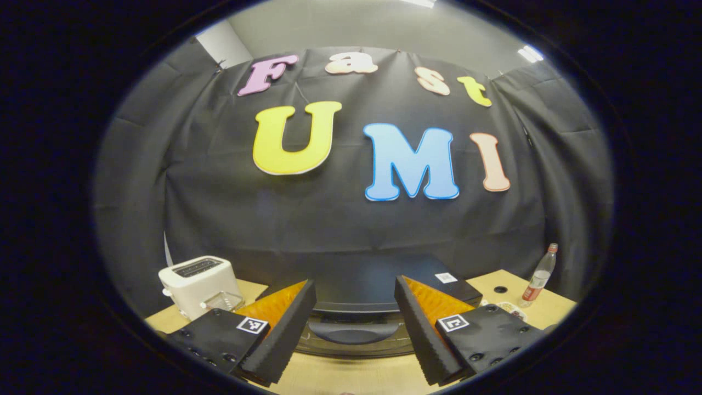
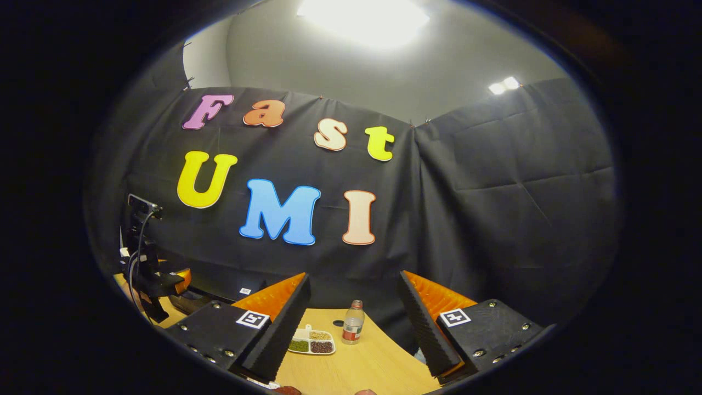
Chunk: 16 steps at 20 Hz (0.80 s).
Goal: Open the electric oven with the left hand, put the food in, and close the electric oven.
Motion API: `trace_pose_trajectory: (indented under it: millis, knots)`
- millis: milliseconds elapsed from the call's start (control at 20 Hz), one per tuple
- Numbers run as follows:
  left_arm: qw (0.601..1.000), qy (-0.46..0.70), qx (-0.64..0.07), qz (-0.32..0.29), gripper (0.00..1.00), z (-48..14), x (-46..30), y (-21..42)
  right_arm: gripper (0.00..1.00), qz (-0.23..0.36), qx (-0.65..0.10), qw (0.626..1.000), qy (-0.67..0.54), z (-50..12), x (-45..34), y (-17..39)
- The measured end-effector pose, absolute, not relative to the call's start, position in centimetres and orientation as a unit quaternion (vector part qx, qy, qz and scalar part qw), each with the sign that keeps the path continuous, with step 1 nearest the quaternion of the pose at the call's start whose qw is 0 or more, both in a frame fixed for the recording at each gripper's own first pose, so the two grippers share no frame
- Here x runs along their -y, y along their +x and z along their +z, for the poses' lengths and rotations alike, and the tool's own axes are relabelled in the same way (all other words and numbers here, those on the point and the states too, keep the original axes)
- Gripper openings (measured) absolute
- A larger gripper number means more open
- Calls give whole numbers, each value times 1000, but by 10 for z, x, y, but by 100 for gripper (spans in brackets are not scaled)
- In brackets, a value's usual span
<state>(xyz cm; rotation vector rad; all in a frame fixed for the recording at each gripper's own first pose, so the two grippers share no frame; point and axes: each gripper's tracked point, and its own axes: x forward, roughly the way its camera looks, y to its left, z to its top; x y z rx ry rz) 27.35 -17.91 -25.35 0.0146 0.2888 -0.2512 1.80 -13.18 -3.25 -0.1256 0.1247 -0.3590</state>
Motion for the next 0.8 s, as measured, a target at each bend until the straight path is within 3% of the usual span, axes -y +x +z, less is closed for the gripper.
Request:
trace_pose_trajectory:
  millis: [150, 200, 300, 400, 550, 600, 800]
  knots:
    - [978, 26, -163, -126, 94, -285, 183, 280, 97, -180, -70, 979, -62, -34, 129, 14]
    - [978, 35, -165, -123, 99, -292, 181, 282, 97, -181, -72, 979, -65, -35, 130, 12]
    - [976, 41, -178, -121, 94, -309, 180, 282, 97, -184, -75, 977, -72, -35, 133, 10]
    - [973, 43, -192, -121, 97, -320, 179, 282, 97, -186, -76, 977, -73, -33, 134, 7]
    - [974, 50, -188, -113, 94, -321, 177, 283, 97, -188, -76, 976, -78, -31, 137, 6]
    - [976, 44, -183, -111, 99, -318, 178, 284, 97, -186, -77, 976, -79, -31, 136, 6]
    - [976, 42, -183, -109, 99, -319, 176, 280, 97, -180, -77, 977, -78, -30, 135, 9]
